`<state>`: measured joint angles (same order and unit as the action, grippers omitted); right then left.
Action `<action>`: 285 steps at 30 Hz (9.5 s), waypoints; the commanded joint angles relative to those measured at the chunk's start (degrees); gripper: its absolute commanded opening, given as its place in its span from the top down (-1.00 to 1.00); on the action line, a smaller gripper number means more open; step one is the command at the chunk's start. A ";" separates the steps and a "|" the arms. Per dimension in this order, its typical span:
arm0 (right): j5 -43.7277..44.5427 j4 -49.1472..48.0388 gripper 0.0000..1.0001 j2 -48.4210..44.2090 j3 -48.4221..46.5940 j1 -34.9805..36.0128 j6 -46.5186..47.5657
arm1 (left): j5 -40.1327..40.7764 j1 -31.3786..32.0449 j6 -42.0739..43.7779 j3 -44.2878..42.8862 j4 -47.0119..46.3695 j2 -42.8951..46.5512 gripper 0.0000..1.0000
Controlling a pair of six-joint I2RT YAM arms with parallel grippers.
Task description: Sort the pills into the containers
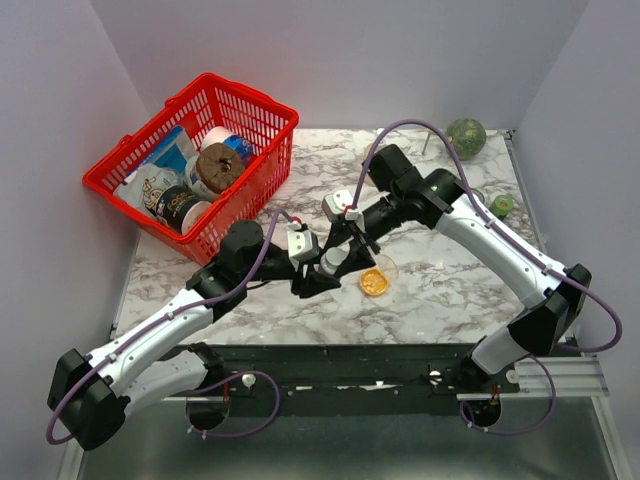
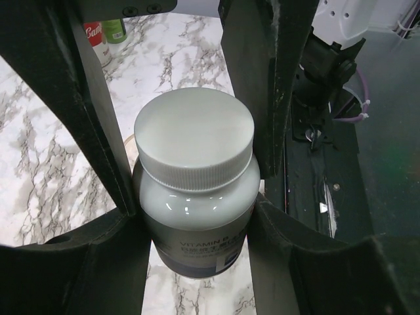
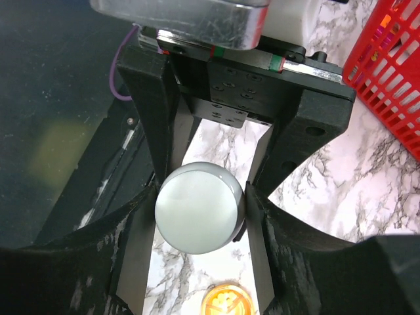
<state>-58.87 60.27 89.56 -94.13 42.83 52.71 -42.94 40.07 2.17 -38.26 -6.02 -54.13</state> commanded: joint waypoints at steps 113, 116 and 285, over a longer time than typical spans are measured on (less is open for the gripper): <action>19.76 -26.70 0.46 -2.02 39.37 -28.42 -19.84 | 25.36 5.28 -36.89 -4.54 -7.34 -43.77 0.65; 19.76 -26.26 0.47 -2.46 39.81 -27.01 -19.14 | 25.27 5.54 -37.33 -5.68 -7.77 -45.44 0.65; 24.78 -20.81 0.47 -2.00 35.07 -4.94 -16.86 | 24.92 -4.57 -30.40 7.94 2.68 -6.71 0.03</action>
<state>-33.36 36.36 92.20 -55.44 38.54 31.94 -19.07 36.23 -31.88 -30.17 -3.92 -64.95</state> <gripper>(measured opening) 0.243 0.468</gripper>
